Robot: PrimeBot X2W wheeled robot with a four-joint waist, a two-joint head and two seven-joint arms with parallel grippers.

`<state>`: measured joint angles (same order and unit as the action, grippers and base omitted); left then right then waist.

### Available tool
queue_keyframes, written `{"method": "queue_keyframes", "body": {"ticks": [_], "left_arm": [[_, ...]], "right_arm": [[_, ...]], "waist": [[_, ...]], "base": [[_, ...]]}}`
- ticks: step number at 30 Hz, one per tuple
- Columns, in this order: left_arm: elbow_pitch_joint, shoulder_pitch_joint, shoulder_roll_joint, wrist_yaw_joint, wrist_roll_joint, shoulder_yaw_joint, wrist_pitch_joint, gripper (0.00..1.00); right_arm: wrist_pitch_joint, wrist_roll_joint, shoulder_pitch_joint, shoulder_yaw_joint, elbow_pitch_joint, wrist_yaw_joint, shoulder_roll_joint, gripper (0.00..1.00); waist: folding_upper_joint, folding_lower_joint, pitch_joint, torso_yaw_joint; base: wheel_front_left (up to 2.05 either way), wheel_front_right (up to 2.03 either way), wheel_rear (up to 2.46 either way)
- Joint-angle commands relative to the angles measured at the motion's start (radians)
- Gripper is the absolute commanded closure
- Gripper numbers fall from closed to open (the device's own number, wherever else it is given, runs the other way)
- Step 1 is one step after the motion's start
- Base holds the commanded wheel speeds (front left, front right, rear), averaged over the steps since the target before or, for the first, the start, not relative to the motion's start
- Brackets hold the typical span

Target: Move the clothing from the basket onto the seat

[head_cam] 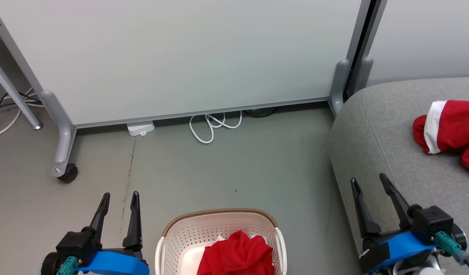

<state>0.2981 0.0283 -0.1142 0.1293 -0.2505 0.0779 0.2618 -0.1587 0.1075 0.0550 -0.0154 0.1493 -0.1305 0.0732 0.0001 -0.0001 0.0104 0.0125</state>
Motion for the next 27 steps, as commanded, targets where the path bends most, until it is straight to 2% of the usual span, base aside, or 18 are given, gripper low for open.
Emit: {"method": "queue_keyframes", "body": {"ticks": [1, 15, 27], "left_arm": [[0.005, 0.004, -0.007, 0.001, -0.003, -0.006, 0.005, 0.0], [0.031, 0.018, -0.016, 0.001, -0.017, -0.003, 0.005, 0.0], [0.027, 0.016, -0.014, 0.001, -0.018, 0.005, 0.005, 0.0]], "right_arm": [[0.005, -0.003, -0.02, 0.004, -0.005, 0.0, -0.006, 0.0], [-0.017, -0.04, -0.058, -0.006, 0.013, 0.0, -0.023, 0.0], [-0.024, -0.021, -0.053, -0.013, 0.025, 0.0, -0.024, 0.0]], "waist": [[-0.0001, 0.0001, -0.007, 0.004], [-0.0001, 0.0001, -0.014, 0.008], [-0.0001, 0.0001, -0.003, 0.008]], "base": [[0.0, 0.0, 0.0], [0.0, 0.0, 0.0], [0.0, 0.0, 0.0]]}}
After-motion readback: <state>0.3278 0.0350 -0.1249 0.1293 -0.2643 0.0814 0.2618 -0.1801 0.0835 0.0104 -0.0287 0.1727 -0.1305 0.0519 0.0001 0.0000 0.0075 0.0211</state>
